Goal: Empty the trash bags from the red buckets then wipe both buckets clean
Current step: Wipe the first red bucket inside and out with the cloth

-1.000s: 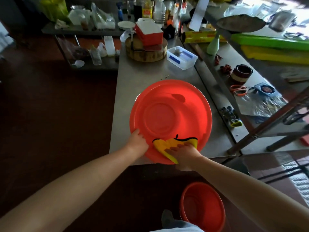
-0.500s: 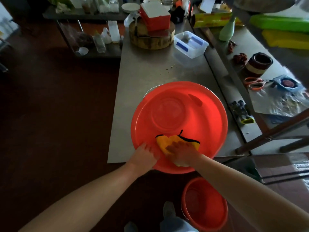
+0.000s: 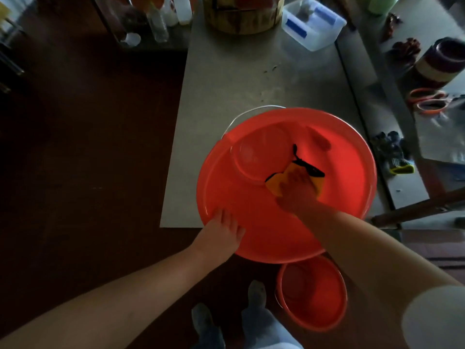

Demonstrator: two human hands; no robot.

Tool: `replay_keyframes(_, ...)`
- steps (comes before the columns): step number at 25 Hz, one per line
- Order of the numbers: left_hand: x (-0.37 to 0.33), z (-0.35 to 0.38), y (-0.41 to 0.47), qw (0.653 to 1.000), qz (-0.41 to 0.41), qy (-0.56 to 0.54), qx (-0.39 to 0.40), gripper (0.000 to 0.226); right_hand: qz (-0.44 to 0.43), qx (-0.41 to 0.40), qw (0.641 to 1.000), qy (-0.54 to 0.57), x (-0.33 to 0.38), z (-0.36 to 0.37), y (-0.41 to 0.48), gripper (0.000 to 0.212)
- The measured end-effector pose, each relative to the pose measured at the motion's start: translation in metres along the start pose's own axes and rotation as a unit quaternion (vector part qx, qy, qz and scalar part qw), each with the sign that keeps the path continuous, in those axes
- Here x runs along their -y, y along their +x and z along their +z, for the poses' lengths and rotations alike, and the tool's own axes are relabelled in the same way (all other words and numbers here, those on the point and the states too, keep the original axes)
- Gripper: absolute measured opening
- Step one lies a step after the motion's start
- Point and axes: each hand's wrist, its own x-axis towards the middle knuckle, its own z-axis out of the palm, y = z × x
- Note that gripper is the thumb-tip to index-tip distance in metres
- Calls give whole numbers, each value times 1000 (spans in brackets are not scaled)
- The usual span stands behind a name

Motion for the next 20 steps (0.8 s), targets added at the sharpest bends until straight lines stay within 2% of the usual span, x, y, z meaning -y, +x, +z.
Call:
replay_keyframes(3,-2,-5,5,1000,-1,-9,-1,43,-64,-46,995,-68,4,1,-6,61)
replay_keyframes(6,-2,-5,6,1000,7,-26,13,44,-48,153,986,-52,45,19,-15,59)
replay_keyframes(8,-2,-5,5,999,10,-30,14,44,-51,187,981,27,75,22,-12,61)
replay_keyframes(9,-3,-5,5,999,10,-25,18,46,-64,169,982,61,82,20,-11,61)
replay_keyframes(11,-6,-5,2,999,2,-26,38,48,-90,124,987,51,75,9,-18,57)
replay_keyframes(14,-8,-5,-1,998,-20,-39,53,50,-102,-112,987,-59,38,-9,-24,40)
replay_keyframes(15,-9,-6,-1,998,-21,-39,54,50,-95,-141,983,-64,24,-16,-24,30)
replay_keyframes(18,-10,-8,2,998,-14,-25,54,51,-61,31,994,-88,17,-25,-27,51)
replay_keyframes(20,-9,-8,3,998,-5,-15,58,51,-23,115,992,-57,39,-11,-34,61)
